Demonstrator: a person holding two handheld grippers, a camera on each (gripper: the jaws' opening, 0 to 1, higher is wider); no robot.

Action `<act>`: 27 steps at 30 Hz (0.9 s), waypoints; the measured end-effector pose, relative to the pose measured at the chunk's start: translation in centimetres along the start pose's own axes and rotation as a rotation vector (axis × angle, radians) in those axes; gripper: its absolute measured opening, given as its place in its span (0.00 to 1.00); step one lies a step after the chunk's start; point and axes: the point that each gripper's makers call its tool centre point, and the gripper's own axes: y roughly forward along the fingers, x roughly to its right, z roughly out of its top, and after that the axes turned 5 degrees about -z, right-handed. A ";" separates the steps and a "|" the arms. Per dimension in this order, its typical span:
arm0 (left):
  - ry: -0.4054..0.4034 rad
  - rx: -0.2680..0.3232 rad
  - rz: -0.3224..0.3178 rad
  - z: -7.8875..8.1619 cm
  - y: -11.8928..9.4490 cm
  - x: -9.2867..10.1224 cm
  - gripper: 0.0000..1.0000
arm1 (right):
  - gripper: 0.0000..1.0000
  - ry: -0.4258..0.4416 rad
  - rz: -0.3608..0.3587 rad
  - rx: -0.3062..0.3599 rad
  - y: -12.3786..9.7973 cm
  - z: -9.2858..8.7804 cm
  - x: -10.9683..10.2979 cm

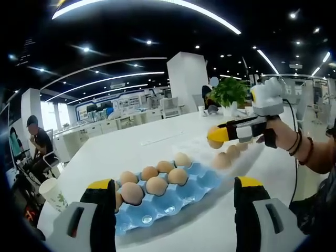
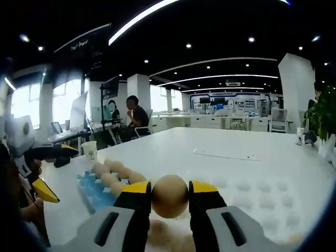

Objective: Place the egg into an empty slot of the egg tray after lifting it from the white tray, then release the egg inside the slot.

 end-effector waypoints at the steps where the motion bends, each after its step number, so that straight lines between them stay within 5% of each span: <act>1: 0.002 -0.004 0.000 -0.1 0.0 0.0 0.96 | 0.29 -0.006 0.011 0.001 0.2 0.0 -0.3; 13: 0.002 -0.006 0.001 0.1 -0.3 0.3 0.96 | 0.29 -0.008 0.070 -0.018 2.0 -0.4 -3.4; 27: -0.003 -0.007 0.000 0.0 -0.5 0.3 0.95 | 0.29 -0.071 0.056 -0.136 4.0 -2.1 -5.1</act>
